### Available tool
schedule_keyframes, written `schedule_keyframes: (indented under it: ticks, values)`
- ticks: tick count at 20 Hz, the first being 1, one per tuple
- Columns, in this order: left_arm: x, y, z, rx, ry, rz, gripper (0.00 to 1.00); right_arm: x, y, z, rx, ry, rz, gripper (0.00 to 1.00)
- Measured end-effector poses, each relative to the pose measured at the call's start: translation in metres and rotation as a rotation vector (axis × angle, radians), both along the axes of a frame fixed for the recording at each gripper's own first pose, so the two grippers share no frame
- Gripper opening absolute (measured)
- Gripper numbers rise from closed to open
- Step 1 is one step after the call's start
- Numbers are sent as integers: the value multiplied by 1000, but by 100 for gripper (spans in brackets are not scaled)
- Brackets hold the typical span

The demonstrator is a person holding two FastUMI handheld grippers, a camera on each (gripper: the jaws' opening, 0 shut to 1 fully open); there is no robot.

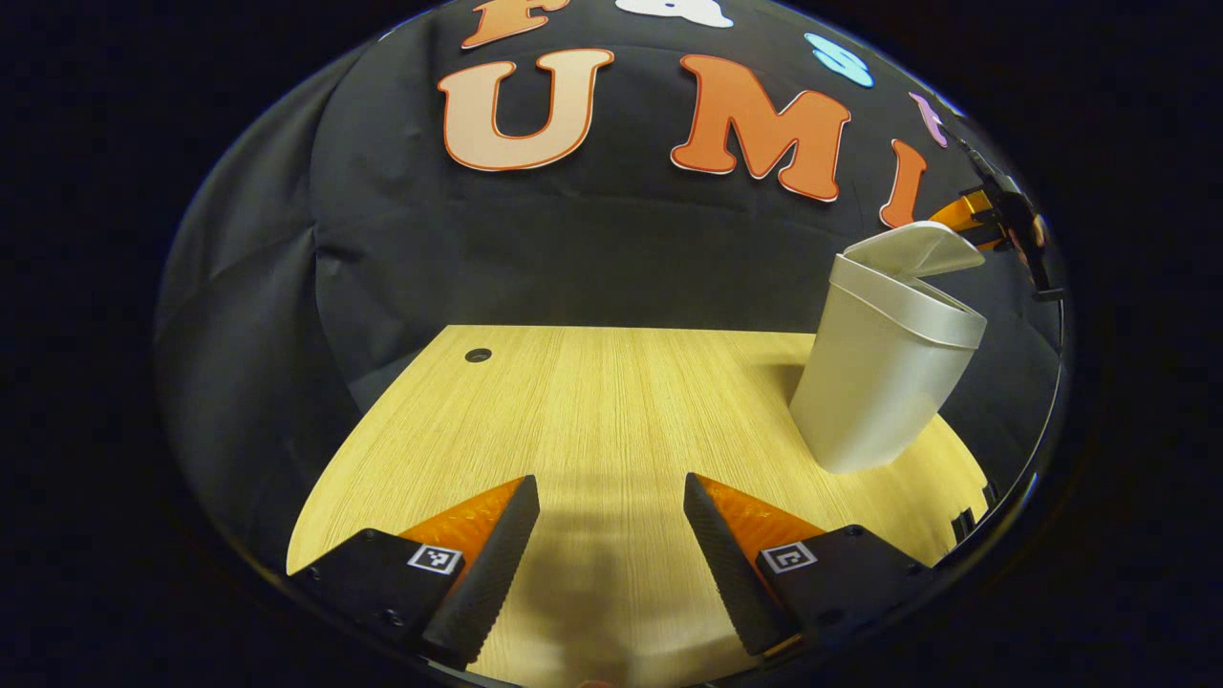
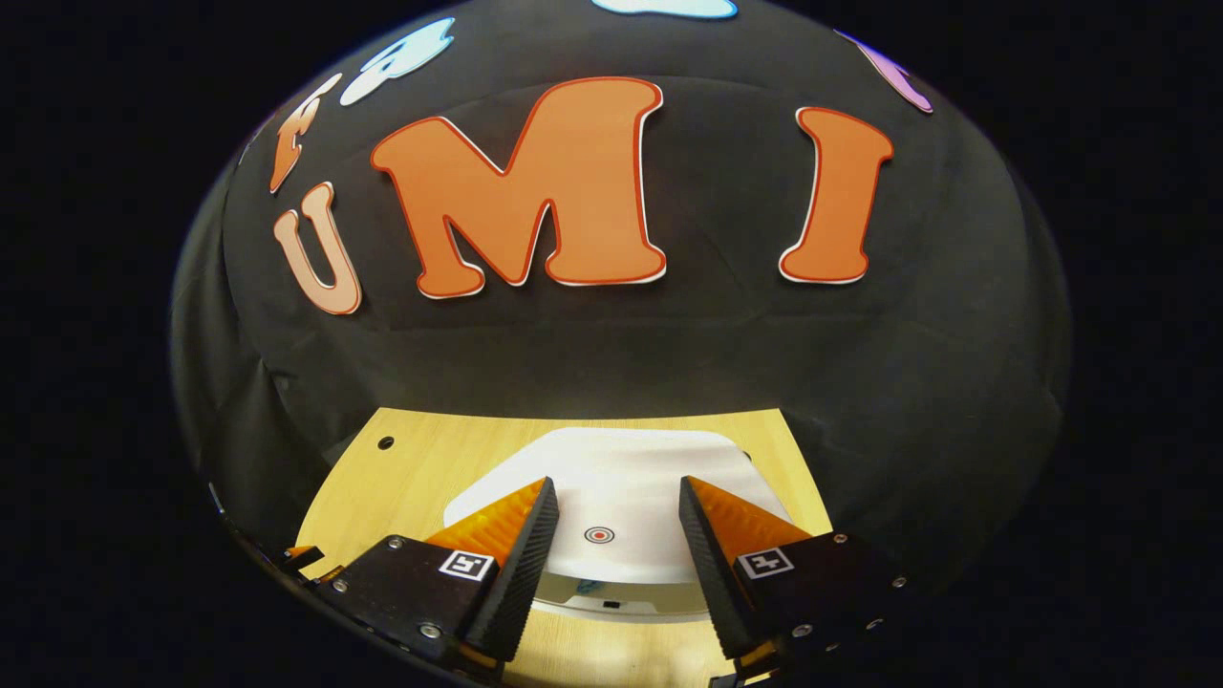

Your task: Press the lid of the desktop garbage bin to open it, pick up the crumpled paper on the desktop and throw it into the bin, then pick up the pop can on the desktop and drop it into the bin, and finally close the garbage bin lid.

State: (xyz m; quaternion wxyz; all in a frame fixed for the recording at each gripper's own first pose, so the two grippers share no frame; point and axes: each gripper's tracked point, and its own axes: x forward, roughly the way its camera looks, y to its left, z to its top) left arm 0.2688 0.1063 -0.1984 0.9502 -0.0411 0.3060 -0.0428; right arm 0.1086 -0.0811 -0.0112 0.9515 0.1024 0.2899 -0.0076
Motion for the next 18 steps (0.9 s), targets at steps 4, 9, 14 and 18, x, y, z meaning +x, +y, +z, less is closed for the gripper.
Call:
schedule_keyframes:
  ticks: [4,9,14,18]
  values:
    - [-3,-2,1,7,8,-10,98,-7,7,-11,-5,0,15,87]
    - [-5,-1,0,19,24,-17,98,-15,11,-32,-15,49,24,98]
    - [-7,-1,-2,37,40,-30,98,-24,14,-53,-38,103,16,97]
    - [-8,-2,-4,45,57,-48,98,-28,13,-55,-66,95,11,98]
